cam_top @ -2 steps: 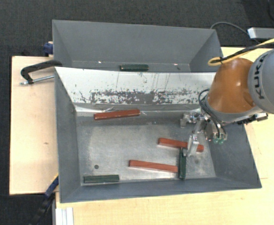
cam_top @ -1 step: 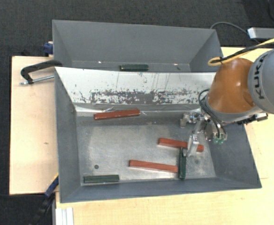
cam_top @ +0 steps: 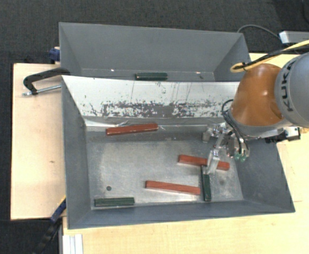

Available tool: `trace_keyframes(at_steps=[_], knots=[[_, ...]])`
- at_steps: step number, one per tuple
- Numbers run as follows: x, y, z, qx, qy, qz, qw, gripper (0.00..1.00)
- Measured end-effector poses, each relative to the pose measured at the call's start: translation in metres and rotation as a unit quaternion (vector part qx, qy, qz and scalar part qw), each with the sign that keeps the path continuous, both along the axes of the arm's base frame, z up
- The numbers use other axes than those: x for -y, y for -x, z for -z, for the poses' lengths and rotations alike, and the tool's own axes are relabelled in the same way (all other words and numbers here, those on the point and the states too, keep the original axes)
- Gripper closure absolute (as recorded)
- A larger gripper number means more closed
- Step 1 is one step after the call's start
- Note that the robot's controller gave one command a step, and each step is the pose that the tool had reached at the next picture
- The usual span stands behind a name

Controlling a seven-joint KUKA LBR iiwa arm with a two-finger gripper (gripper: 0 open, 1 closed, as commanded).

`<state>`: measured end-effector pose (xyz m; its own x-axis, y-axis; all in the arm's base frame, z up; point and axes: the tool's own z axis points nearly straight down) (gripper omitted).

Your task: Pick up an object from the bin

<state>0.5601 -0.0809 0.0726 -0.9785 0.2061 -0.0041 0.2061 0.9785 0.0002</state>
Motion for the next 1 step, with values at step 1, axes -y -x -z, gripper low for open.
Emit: trace_keyframes(at_steps=[1], knots=[[-0.0302,0.0208,0.0017,-0.0015,-0.001,-0.045,0.9990,1.00]])
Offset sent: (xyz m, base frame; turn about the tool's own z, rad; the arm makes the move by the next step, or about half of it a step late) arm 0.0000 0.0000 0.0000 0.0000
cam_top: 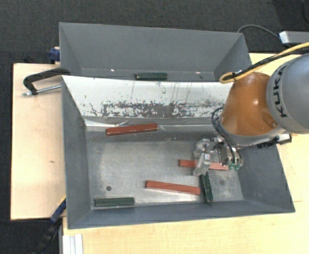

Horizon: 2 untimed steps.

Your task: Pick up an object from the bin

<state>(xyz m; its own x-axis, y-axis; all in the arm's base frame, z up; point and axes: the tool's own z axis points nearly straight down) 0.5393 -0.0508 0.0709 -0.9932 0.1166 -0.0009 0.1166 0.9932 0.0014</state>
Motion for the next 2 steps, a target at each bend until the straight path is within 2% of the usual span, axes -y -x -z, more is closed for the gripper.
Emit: trace_keyframes(at_steps=[1,2], knots=[[0.000,0.000,0.000,0.0000,0.000,0.000,1.0000,1.00],[0.050,0.001,-0.153,0.0033,0.001,-0.013,0.9999,1.00]])
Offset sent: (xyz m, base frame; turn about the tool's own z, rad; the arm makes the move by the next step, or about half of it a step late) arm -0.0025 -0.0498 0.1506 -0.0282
